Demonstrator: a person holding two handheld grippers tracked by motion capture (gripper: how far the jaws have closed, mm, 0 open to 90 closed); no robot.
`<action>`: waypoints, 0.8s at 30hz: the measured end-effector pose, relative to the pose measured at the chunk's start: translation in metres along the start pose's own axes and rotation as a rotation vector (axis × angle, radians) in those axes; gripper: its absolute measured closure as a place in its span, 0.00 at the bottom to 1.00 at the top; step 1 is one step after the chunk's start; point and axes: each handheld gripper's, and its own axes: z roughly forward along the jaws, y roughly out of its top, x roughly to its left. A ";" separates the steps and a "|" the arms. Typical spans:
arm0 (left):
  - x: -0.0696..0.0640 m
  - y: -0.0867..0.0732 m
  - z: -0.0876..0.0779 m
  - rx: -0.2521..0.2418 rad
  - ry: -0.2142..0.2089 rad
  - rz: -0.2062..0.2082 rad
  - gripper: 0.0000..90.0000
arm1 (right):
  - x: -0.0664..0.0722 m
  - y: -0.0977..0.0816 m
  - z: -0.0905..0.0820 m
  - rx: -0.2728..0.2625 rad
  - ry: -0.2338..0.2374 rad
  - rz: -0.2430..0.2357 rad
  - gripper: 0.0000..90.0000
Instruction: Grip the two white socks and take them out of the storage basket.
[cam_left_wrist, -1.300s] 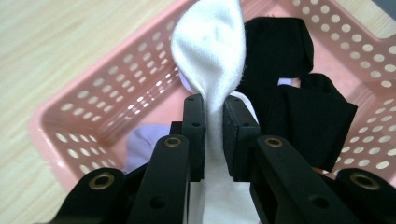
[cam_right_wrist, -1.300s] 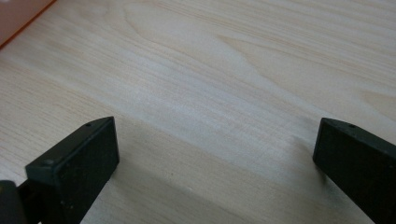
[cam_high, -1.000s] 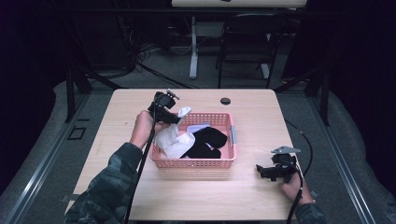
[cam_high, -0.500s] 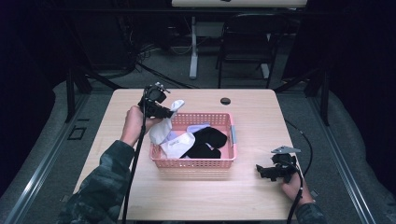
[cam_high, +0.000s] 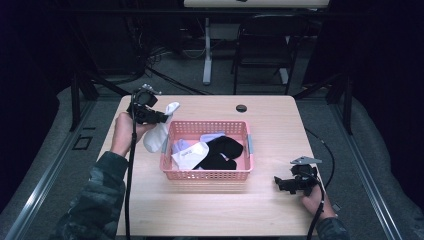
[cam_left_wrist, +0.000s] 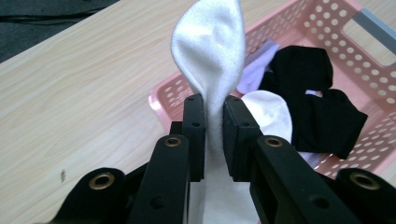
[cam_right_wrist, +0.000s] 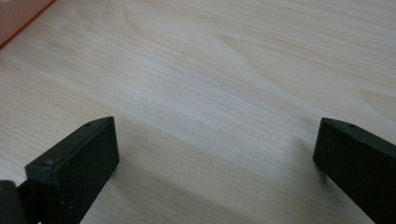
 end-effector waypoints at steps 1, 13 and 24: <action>0.004 -0.003 -0.003 -0.003 0.006 -0.009 0.89 | 0.000 0.000 0.000 0.000 -0.002 -0.001 0.00; 0.034 -0.037 -0.017 -0.027 0.056 -0.086 0.89 | 0.000 0.000 0.000 0.000 -0.001 0.000 0.00; 0.057 -0.062 -0.020 -0.034 0.071 -0.139 0.89 | 0.000 0.000 0.000 0.004 -0.001 -0.003 0.00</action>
